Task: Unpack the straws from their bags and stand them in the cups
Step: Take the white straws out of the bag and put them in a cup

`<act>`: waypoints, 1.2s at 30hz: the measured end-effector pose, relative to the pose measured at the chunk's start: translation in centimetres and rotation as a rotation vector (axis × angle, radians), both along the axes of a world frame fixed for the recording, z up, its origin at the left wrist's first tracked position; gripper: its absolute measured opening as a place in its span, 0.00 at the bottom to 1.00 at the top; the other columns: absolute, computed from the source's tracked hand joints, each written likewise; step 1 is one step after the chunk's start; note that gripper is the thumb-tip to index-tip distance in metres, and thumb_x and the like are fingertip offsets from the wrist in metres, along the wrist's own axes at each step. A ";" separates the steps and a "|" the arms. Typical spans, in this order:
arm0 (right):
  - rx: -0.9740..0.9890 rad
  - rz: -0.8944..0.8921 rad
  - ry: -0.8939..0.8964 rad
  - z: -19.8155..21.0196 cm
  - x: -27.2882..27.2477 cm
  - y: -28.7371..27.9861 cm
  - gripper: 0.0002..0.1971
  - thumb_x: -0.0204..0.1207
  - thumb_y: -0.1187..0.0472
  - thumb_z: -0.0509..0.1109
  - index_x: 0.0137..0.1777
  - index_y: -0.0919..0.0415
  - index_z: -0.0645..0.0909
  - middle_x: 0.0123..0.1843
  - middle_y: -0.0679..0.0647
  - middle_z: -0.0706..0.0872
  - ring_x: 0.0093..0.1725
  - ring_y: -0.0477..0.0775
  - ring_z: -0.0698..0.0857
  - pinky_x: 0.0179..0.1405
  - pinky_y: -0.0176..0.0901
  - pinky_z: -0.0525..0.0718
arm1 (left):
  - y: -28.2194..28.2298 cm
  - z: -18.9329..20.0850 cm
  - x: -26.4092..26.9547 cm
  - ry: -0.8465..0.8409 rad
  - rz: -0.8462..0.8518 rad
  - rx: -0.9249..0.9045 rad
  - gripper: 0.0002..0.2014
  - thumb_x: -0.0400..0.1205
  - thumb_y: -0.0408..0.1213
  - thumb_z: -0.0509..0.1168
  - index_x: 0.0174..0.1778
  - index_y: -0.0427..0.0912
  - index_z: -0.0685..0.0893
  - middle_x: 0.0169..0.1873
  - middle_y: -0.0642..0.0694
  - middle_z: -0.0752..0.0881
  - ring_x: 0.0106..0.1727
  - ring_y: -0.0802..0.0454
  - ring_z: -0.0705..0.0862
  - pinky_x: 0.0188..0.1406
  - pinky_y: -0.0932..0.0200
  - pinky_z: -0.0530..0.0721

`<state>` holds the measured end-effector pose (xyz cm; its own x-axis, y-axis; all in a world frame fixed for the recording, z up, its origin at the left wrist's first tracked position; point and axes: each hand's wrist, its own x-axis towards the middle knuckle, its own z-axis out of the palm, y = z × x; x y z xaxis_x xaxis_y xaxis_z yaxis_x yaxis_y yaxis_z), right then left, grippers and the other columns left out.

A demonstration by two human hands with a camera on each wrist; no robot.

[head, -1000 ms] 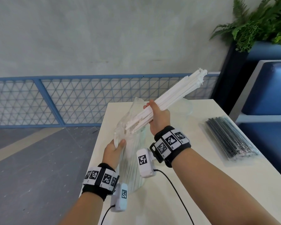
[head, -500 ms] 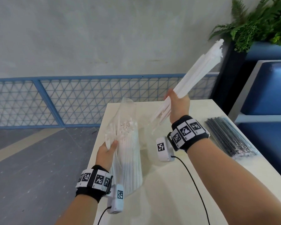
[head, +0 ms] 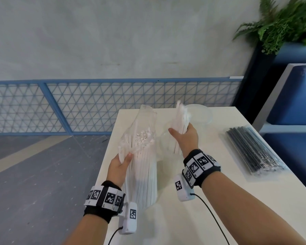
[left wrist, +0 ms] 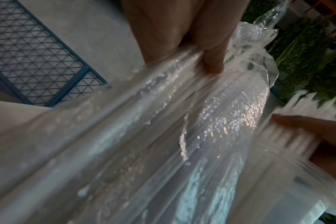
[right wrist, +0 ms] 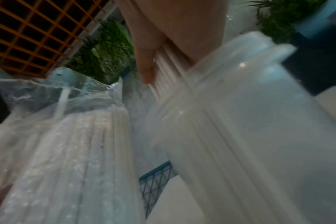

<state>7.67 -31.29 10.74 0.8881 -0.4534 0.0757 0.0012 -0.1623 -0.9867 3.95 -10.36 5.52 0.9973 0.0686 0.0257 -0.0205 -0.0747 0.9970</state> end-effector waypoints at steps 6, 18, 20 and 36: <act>-0.395 -0.049 -0.432 2.4 -1.9 2.3 0.23 0.65 0.61 0.79 0.59 0.59 0.77 0.56 0.44 0.77 0.58 0.44 0.76 0.63 0.31 0.70 | -0.1 0.1 -0.2 -0.020 0.000 -0.050 0.10 0.83 0.36 0.61 0.59 0.47 0.79 0.48 0.61 0.84 0.54 0.60 0.81 0.57 0.64 0.75; -0.294 0.461 0.135 1.6 -5.5 7.1 0.27 0.81 0.46 0.59 0.72 0.65 0.65 0.45 0.43 0.76 0.49 0.49 0.77 0.49 0.36 0.73 | 1.1 0.3 -0.7 -0.032 -0.150 -0.224 0.16 0.76 0.34 0.70 0.57 0.53 0.80 0.50 0.60 0.90 0.60 0.57 0.84 0.54 0.67 0.81; -0.265 0.486 0.147 1.7 -5.7 7.1 0.23 0.82 0.48 0.59 0.70 0.62 0.67 0.44 0.42 0.77 0.42 0.40 0.78 0.40 0.24 0.74 | 1.4 0.0 -0.5 -0.012 -0.241 -0.184 0.34 0.64 0.41 0.78 0.66 0.49 0.75 0.58 0.54 0.87 0.63 0.57 0.84 0.56 0.65 0.83; -0.982 0.393 -0.322 3.2 -5.0 5.7 0.14 0.79 0.56 0.59 0.56 0.61 0.81 0.49 0.54 0.86 0.48 0.55 0.84 0.49 0.50 0.84 | 0.4 0.6 0.2 0.025 -0.105 -0.133 0.32 0.56 0.39 0.84 0.56 0.45 0.83 0.51 0.47 0.90 0.57 0.53 0.87 0.59 0.53 0.82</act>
